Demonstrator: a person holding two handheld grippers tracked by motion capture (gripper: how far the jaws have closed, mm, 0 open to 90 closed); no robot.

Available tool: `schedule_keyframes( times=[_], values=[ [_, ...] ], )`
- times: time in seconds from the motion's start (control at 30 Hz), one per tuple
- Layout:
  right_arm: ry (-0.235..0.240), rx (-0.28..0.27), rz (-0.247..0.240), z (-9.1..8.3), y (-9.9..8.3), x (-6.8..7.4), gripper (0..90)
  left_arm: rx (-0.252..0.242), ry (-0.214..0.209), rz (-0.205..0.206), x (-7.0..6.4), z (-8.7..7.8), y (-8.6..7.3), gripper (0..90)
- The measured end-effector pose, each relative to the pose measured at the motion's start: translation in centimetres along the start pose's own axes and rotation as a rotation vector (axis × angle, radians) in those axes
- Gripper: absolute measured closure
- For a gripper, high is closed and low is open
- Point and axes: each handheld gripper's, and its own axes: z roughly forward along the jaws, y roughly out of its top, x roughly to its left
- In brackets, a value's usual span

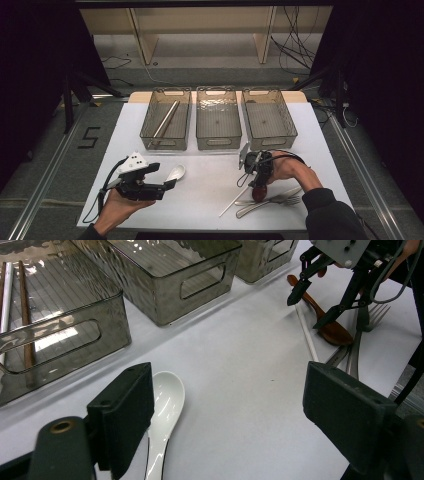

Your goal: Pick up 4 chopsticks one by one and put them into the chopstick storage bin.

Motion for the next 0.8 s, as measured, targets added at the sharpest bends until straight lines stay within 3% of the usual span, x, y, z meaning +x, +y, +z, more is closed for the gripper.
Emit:
schedule_keyframes(
  times=[0.27,0.63,0.8],
  values=[
    [0.015,0.019,-0.04,0.42,0.57,0.1,47.1,-0.003,0.0,0.006,-0.03,-0.02,-0.03,19.6],
    [0.024,0.019,-0.054,0.71,0.93,-0.01,48.4,-0.002,-0.001,0.004,0.0,0.04,-0.03,19.6],
    [0.037,0.046,-0.068,0.79,0.96,-0.06,49.3,-0.006,-0.002,0.0,-0.03,0.03,-0.01,19.6]
  ],
)
